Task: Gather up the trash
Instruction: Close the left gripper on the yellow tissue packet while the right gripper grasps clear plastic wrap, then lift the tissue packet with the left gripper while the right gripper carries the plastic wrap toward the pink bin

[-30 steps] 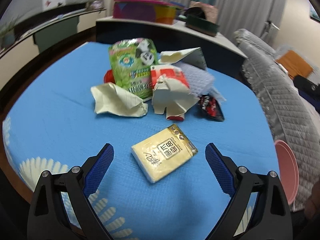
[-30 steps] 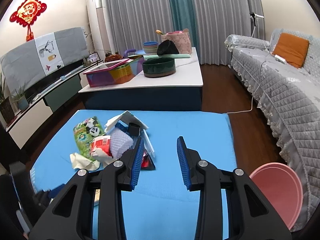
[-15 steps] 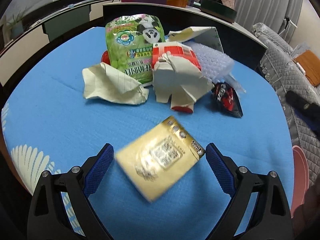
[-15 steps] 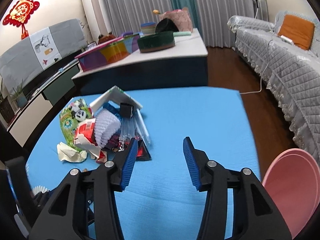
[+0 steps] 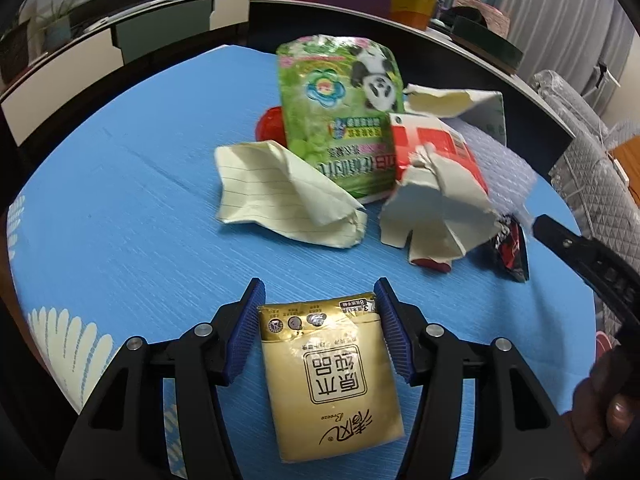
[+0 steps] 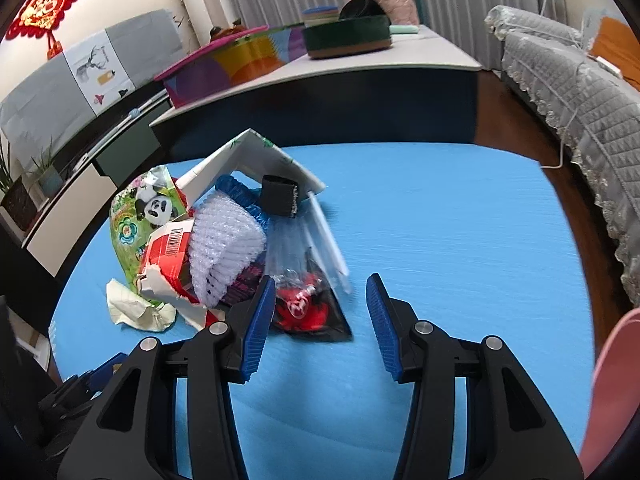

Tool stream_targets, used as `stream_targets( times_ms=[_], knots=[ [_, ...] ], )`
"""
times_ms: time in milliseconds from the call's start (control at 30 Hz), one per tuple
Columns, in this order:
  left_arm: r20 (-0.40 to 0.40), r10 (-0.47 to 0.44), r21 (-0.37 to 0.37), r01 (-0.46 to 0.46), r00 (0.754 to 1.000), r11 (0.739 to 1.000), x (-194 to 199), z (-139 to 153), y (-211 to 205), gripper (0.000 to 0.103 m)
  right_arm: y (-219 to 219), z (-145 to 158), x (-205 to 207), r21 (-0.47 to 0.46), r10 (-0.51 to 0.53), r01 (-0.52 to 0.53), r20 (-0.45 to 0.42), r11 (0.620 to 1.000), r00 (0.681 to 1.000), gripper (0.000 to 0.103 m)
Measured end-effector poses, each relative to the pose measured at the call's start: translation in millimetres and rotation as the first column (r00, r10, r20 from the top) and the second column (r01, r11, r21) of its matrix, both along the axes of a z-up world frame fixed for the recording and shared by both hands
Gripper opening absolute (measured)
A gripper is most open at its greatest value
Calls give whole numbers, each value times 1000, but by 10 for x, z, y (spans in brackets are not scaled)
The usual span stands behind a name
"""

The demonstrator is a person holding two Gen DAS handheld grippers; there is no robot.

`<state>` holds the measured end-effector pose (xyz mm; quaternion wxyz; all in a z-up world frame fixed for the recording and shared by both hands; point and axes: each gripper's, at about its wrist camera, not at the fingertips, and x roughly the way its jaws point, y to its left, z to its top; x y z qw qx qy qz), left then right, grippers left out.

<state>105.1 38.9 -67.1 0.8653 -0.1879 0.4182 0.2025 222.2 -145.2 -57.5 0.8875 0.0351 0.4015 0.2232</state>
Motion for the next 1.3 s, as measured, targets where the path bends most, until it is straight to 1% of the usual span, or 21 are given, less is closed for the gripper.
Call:
stream_targets(
  times_ms=[100, 133, 200, 267, 300, 333, 367, 467, 600, 767, 967, 1133, 1300],
  knots=[
    [-6, 6, -9, -6, 1000, 1000, 25, -15, 53, 56, 98, -44, 63, -10, 15, -16, -15, 1000, 1000, 48],
    [-6, 6, -10, -6, 1000, 1000, 19, -16, 64, 56, 127, -52, 75, -17, 18, -18, -15, 1000, 1000, 46],
    [-7, 5, -9, -6, 1000, 1000, 20, -10, 71, 56, 165, -64, 82, -30, 28, -28, -16, 999, 999, 36],
    [-9, 4, -10, -4, 1000, 1000, 26, -13, 80, 56, 218, -86, 85, -58, 41, -43, -26, 997, 999, 16],
    [-8, 4, -10, -4, 1000, 1000, 38, -13, 87, 56, 238, -97, 79, -71, 48, -50, -28, 996, 998, 12],
    [-8, 3, -8, -3, 1000, 1000, 49, -10, 87, 56, 233, -100, 65, -68, 54, -56, -25, 996, 998, 4],
    [-8, 2, -4, -2, 1000, 1000, 46, -7, 84, 56, 229, -92, 48, -68, 57, -58, -19, 996, 998, 3],
    [-3, -3, 3, 3, 1000, 1000, 45, 13, 69, 55, 190, -59, -11, -82, 59, -59, 0, 995, 998, 2],
    [16, -22, 20, 22, 1000, 1000, 30, 63, 11, 54, 68, -2, -83, -76, 37, -36, 13, 996, 999, 2],
    [41, -55, 45, 53, 998, 998, -10, 114, -69, 53, -93, 150, -237, -61, 13, -10, 48, 998, 999, 2],
    [75, -91, 58, 87, 993, 995, -72, 194, -154, 53, -276, 344, -453, -50, -10, 15, 92, 999, 996, 2],
    [112, -137, 62, 131, 984, 989, -143, 290, -270, 53, -463, 514, -633, -36, -39, 44, 124, 998, 991, 2],
    [154, -205, 78, 195, 967, 978, -219, 380, -443, 53, -646, 724, -876, -22, -72, 77, 164, 997, 984, 2]
  ],
)
